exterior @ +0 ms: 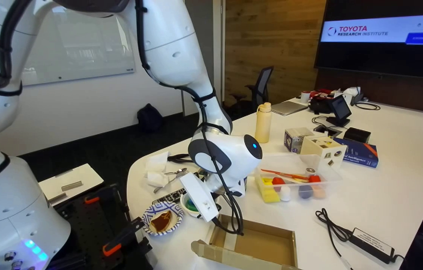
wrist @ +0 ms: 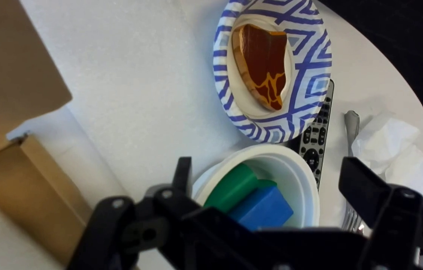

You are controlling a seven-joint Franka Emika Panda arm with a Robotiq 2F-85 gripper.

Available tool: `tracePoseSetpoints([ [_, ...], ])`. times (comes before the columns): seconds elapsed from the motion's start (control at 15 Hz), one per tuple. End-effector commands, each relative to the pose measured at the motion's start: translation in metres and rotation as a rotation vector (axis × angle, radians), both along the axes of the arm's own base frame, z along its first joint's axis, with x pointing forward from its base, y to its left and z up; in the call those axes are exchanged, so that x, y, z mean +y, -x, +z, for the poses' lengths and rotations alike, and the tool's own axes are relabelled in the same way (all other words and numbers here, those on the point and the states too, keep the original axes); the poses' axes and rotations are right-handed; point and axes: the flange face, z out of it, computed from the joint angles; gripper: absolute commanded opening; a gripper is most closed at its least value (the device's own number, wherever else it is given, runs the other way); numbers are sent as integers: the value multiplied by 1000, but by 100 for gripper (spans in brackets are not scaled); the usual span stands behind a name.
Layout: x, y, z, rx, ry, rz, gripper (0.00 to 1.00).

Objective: Put the paper in the box

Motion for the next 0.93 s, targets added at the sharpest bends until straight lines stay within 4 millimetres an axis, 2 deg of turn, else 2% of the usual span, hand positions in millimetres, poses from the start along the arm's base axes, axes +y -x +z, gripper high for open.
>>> tracePoseSetpoints([
  [0.0, -8, -2, -10, -3, 7, -31, 100],
  [0.53, -34, -1, -39, -4, 2, -75, 100],
  [0.87, -41, 0, -66, 21, -10, -95, 100],
])
